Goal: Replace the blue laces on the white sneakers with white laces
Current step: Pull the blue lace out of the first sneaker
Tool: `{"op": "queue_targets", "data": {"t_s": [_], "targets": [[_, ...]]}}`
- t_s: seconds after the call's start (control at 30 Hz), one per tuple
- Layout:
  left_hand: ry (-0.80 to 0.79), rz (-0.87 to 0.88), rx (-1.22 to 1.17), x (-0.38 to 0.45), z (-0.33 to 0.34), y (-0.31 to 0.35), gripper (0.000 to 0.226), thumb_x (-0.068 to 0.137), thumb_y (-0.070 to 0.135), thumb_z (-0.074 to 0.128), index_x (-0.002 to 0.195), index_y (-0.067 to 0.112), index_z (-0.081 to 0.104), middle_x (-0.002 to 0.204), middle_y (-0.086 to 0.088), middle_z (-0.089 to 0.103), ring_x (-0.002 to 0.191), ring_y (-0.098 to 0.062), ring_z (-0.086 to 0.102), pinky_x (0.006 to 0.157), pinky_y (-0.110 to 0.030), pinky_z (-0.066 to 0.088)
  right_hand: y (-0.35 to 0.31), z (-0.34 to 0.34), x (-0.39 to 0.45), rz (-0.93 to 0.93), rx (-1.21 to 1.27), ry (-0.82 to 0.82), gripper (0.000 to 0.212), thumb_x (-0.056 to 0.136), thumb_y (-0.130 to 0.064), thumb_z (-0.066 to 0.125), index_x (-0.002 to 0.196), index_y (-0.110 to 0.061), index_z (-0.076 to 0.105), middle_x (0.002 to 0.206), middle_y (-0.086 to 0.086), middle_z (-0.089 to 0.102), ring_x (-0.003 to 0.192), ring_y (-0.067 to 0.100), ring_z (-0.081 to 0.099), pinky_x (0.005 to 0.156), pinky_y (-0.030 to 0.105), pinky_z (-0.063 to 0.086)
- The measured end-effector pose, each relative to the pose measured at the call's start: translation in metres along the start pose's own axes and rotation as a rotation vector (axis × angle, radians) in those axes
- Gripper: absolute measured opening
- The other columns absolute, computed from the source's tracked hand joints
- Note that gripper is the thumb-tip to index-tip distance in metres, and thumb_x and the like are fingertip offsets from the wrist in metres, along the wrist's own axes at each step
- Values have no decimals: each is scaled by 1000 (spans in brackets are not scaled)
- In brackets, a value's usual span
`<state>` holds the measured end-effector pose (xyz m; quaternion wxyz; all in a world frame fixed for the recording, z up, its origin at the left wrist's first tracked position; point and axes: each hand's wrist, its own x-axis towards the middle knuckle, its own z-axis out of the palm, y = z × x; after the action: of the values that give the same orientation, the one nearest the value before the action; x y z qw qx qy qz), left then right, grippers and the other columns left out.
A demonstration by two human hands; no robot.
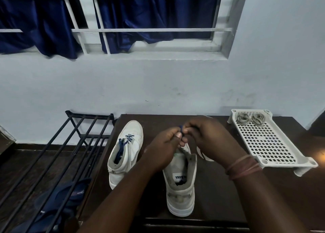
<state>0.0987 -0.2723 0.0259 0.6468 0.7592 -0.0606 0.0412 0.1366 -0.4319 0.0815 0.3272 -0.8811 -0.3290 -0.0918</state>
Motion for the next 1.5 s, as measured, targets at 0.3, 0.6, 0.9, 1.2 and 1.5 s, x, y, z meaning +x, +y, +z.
{"op": "queue_targets", "data": {"t_s": [0.3,0.6,0.9,1.2,1.5], "targets": [[-229,-142,-598,-4,-6,10,31,96,16,45,109,-4,64,76,-3,49,68,-12,45,66,-23,38,9,4,-2,215,388,201,13,86,-9,68,81,-19,73,82,-12,73,83,2,67,78,17,50],[140,-86,-1087,5,-19,8,37,103,-1,33,135,-9,50,129,-20,65,114,-24,68,97,-30,56,7,45,-7,160,114,-124,15,92,-10,59,92,-11,74,78,-6,69,77,2,63,72,18,45],[230,-152,-272,4,-7,-1,28,105,15,43,101,23,70,105,-2,75,102,-19,70,93,-34,53,-10,23,0,32,6,-62,11,89,-13,62,80,-15,68,80,-7,68,77,14,60,71,29,42],[-116,-117,-356,-6,-6,6,31,101,20,47,112,0,70,82,-5,63,74,-13,56,73,-21,48,3,-1,-1,174,268,211,12,85,-10,69,83,-20,75,81,-13,72,79,-1,66,74,16,48],[3,-174,-1088,-2,-10,13,32,96,8,42,115,-4,65,86,-7,61,79,-16,60,85,-29,49,-4,45,-3,298,611,105,26,94,3,55,96,-12,77,70,-11,71,58,-2,59,61,15,47]]}}
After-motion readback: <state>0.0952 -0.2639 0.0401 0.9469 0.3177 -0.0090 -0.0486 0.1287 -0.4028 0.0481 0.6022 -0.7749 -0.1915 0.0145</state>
